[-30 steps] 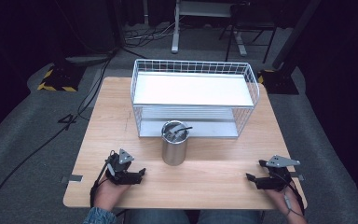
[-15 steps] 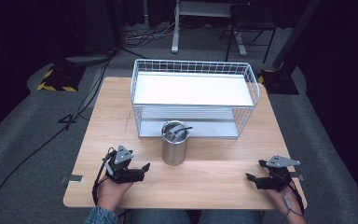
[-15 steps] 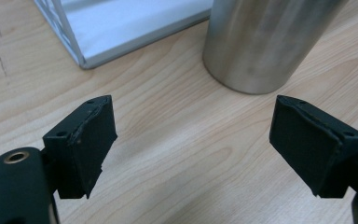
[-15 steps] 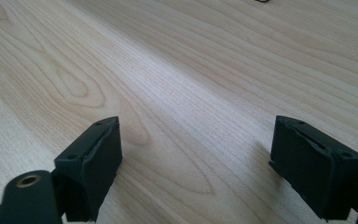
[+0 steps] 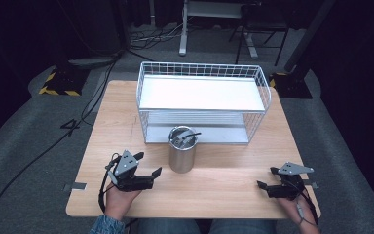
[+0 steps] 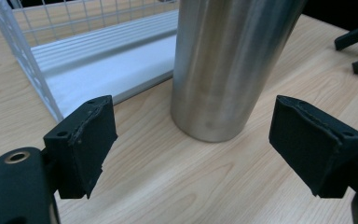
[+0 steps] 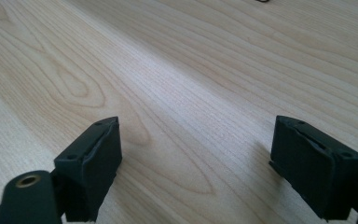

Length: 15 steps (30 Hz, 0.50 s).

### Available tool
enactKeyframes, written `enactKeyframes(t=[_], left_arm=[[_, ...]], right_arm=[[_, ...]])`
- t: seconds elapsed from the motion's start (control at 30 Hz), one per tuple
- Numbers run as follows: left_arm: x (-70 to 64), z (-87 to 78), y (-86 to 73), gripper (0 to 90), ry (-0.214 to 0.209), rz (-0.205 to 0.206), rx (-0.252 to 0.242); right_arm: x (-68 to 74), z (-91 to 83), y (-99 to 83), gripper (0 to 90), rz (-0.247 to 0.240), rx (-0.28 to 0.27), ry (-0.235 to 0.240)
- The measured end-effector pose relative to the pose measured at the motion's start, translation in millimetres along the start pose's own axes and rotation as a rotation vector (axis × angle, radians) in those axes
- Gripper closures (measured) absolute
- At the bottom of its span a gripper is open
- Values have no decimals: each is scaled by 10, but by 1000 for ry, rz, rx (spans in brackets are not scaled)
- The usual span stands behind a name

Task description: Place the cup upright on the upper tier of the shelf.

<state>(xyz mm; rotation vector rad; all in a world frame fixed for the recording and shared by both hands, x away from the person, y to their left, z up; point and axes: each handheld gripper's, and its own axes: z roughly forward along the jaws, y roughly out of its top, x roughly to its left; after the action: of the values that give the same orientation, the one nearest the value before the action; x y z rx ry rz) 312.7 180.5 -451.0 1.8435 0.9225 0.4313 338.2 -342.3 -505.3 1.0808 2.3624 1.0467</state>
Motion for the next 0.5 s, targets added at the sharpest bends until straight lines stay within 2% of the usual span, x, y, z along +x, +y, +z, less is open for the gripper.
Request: enactKeyframes(t=[0.07,0.17,0.33,0.5], left_arm=[[-5,11,8,153,-8,-8,-7],[-22,54,44,153,-22,4,-13],[-62,170,118,150,-69,17,-45],[-81,263,152,144,-93,17,-44]], right_arm=[[-1,0,0,170,-1,0,0],[0,0,0,170,0,0,0],[1,-1,-1,173,0,-1,-2],[2,-1,0,173,0,-1,-3]])
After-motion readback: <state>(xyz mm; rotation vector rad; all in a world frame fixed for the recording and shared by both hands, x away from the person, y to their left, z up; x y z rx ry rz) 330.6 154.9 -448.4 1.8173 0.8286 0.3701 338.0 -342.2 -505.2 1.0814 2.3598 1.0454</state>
